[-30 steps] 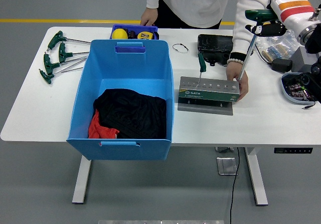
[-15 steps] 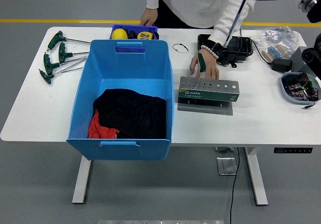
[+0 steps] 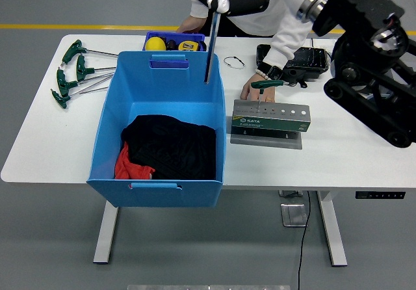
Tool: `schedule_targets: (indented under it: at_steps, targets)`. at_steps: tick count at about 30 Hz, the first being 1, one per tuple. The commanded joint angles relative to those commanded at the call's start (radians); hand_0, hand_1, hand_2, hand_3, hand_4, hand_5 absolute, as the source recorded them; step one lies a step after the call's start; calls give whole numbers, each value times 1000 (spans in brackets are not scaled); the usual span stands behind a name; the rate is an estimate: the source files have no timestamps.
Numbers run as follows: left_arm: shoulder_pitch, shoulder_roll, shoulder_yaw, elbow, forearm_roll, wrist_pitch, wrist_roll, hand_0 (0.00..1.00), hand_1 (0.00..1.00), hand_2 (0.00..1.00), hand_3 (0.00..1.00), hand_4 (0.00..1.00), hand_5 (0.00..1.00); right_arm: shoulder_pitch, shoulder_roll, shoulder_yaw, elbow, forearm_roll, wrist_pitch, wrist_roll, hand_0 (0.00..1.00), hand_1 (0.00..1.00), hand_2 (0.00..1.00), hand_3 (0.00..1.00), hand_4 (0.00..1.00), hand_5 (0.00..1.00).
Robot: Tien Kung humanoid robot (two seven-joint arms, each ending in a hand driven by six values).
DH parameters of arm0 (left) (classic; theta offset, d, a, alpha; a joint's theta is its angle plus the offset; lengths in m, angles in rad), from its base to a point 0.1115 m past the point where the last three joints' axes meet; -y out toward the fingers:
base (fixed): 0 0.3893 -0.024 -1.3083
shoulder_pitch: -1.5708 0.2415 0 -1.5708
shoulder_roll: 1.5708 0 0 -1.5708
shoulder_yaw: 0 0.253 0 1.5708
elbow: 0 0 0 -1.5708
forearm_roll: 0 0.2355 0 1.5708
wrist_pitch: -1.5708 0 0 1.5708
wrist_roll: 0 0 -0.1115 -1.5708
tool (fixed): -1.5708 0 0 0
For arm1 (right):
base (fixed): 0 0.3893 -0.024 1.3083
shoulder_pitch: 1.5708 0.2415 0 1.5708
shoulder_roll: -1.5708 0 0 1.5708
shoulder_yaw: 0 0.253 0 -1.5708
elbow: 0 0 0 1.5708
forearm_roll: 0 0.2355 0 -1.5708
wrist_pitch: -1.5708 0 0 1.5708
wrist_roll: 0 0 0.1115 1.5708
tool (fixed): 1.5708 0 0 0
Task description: Lift tool from toolbox,place it in box,lift tool from toolbox,place it in box
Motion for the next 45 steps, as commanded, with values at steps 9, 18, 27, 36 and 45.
schedule_targets:
  at_steps: [9, 18, 27, 36, 45]
  targets:
    - [-3, 4, -7, 0, 12, 1, 1, 502, 470, 519, 756, 822, 774, 30, 74, -229, -29, 48, 2, -2, 2, 2, 2, 2, 808, 639]
    - [-7, 9, -15, 0, 32, 4, 4, 495, 466, 514, 757, 824, 777, 42, 119, -357, -97, 63, 36, -5, 2, 2, 76, 99, 830, 633]
    - [-7, 10, -36, 0, 66, 6, 12, 497, 466, 513, 756, 823, 775, 46, 143, -359, -121, 47, 28, 21, 200, 246, 386, 441, 910, 622]
    - [-8, 12, -52, 0, 90, 7, 15, 495, 462, 510, 758, 825, 777, 48, 153, -354, -134, 24, -35, 49, 795, 845, 887, 822, 994, 605]
    - [-9, 11, -58, 0, 95, 7, 16, 491, 460, 509, 758, 824, 775, 47, 156, -352, -145, 29, -38, 47, 823, 862, 901, 848, 975, 594]
